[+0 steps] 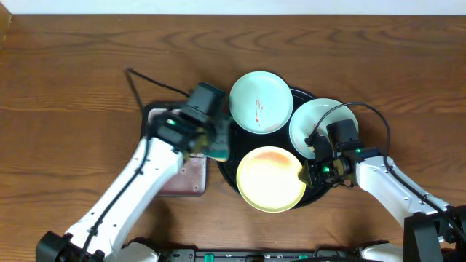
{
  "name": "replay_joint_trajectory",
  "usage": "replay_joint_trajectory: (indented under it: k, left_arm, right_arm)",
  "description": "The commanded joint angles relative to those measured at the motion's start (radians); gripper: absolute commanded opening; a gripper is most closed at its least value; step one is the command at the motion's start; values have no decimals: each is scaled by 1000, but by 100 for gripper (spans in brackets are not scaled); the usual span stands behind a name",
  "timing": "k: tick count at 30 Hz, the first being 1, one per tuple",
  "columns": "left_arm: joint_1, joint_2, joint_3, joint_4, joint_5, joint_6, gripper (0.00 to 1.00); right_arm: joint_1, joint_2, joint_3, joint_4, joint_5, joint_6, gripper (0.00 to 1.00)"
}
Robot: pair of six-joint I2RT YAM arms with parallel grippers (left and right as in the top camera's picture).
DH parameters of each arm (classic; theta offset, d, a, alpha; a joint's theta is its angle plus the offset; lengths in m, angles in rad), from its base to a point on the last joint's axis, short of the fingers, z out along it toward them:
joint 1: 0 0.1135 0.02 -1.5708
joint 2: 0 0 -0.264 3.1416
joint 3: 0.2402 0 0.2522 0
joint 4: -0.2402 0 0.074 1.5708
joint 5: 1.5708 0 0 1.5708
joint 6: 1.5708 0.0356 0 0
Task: Clean dirty plates on tray and stack at the side
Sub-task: 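Return the sponge to the basin with the left gripper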
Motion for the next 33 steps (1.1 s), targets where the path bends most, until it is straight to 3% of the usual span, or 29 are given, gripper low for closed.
replay_joint_trajectory:
  k: [1, 9, 15, 23, 33]
  left_arm:
    - [124, 6, -29, 12, 18, 90, 8]
    - [354, 6, -181, 136, 166, 185, 7]
    - [395, 6, -244, 194, 167, 283, 8]
    - [395, 16, -281, 244, 111, 310, 11]
    - [394, 116, -281, 286, 111, 310, 11]
  right_arm:
    - [13, 8, 11, 5, -45, 3, 2]
    - [63, 2, 16, 35, -14, 2, 1]
    - [66, -75, 71, 31, 136, 3, 1]
    - [78, -226, 167, 31, 481, -20, 1]
    - [310, -269, 181, 50, 1003, -82, 1]
